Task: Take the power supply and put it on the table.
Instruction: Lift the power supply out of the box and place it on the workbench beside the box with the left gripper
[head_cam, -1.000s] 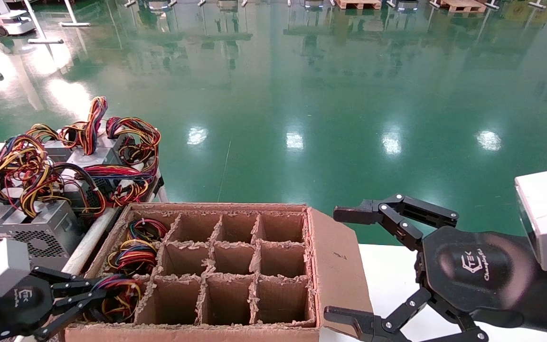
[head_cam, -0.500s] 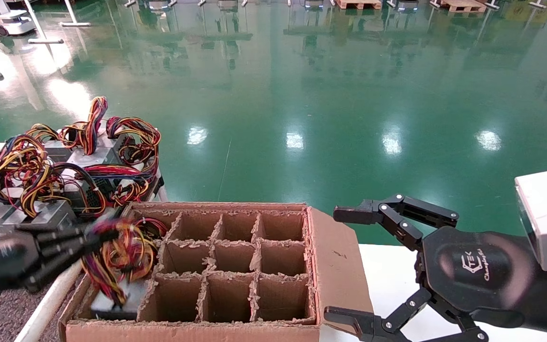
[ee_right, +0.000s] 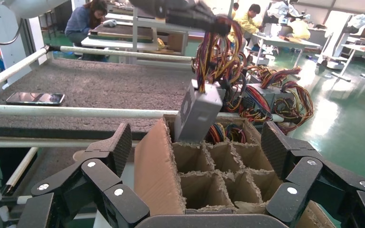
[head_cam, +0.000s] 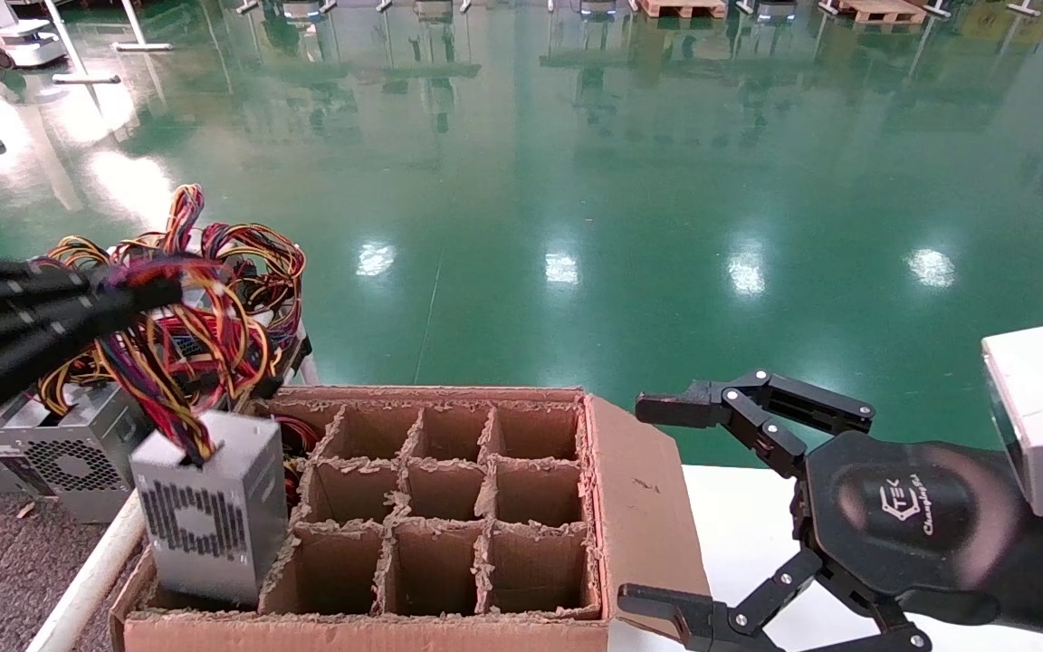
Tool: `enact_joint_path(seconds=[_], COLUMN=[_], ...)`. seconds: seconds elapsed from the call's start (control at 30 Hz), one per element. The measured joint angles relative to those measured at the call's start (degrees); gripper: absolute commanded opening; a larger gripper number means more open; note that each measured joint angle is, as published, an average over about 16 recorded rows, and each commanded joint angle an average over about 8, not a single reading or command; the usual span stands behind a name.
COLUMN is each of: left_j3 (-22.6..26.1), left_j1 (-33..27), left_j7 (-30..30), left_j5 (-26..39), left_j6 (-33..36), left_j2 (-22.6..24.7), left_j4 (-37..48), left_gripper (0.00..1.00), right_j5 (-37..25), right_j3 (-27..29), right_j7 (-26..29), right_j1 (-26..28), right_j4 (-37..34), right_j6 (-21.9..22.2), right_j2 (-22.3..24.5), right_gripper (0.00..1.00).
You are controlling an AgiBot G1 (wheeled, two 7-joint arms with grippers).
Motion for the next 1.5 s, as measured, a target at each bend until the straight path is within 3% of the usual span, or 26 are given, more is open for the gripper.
enact_joint_path(seconds=[0.33,0.63,1.13,1.5], left_j3=[-1.2,-2.86,-8.11,-12.68], left_j1=[-6.31,-6.9,3.76,12.6], left_j7=[-2.1,-1.77,3.99,10.52], left_j5=[-0.05,-1.07,-7.54,-10.7], left_j6=[1.29,2.62,6.56,8.19], left_j2=[-2.38,-5.43,-9.93,-10.39], left_j4=[-0.05,3.28,14.1,20.42], left_gripper=[0.0,0.0,0.0,0.0], right_j5=[0.0,0.01,0.01,0.01], right_j3=[0.0,-0.01,-0.02,-0.02], right_j7=[0.0,0.0,-0.01,-0.01], right_j1=[0.0,0.0,0.0,0.01], right_j4=[0.0,0.0,0.0,0.0], right_j6=[0.0,0.0,0.01,0.01], right_j2=[0.0,0.0,0.01,0.01], right_gripper=[1.0,1.0,1.0,1.0])
